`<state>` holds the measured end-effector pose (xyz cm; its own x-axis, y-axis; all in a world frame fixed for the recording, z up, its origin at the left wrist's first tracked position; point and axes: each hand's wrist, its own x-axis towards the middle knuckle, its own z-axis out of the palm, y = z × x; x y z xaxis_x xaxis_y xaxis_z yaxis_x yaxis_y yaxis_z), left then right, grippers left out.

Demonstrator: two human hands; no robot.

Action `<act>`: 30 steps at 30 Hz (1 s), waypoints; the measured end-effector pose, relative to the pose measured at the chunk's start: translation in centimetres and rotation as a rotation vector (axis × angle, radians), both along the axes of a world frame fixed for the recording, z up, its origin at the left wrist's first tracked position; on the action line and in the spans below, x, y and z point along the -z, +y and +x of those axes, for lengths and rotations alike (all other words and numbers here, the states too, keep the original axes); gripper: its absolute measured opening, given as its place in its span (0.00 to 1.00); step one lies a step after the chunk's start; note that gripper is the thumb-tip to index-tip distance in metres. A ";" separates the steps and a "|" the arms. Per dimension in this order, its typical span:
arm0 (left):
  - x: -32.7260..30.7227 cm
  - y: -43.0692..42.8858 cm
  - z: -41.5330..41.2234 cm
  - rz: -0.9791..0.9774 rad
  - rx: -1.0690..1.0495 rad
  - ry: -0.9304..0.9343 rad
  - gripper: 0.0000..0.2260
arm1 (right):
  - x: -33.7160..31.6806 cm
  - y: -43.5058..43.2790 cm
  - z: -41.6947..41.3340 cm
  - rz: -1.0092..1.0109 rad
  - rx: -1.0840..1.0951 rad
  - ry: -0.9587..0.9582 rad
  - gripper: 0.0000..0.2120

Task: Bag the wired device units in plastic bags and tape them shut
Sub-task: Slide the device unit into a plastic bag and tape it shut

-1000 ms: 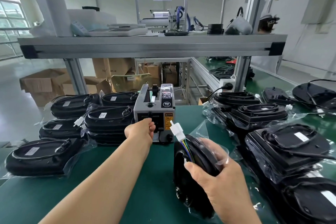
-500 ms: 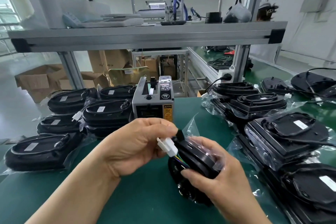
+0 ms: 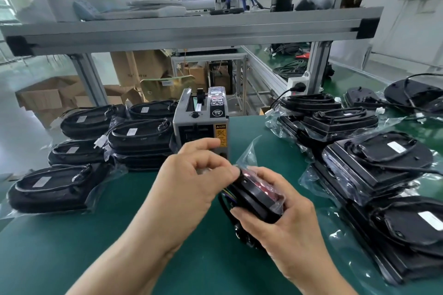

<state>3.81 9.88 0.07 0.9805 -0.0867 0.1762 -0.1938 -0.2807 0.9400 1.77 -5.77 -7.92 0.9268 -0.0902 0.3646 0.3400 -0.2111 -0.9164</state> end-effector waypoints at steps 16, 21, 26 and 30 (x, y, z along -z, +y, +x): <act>0.7 0.0 0.2 -0.071 0.025 0.043 0.02 | 0.5 0.4 -0.2 -0.036 0.059 -0.002 0.27; 0.9 -0.3 0.2 -0.071 0.015 0.069 0.02 | 0.4 0.4 -0.2 -0.059 0.069 -0.002 0.26; 1.0 -0.4 0.0 -0.059 -0.027 0.053 0.02 | 0.4 0.4 -0.3 -0.064 0.071 0.004 0.27; 1.1 -0.5 -0.1 -0.039 -0.042 0.047 0.03 | 0.4 0.3 -0.3 -0.074 0.069 0.000 0.27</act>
<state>3.74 9.36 -1.03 0.9904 -0.0396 0.1328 -0.1385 -0.2508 0.9581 1.47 -5.47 -8.35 0.9191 -0.1272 0.3729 0.3225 -0.3009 -0.8975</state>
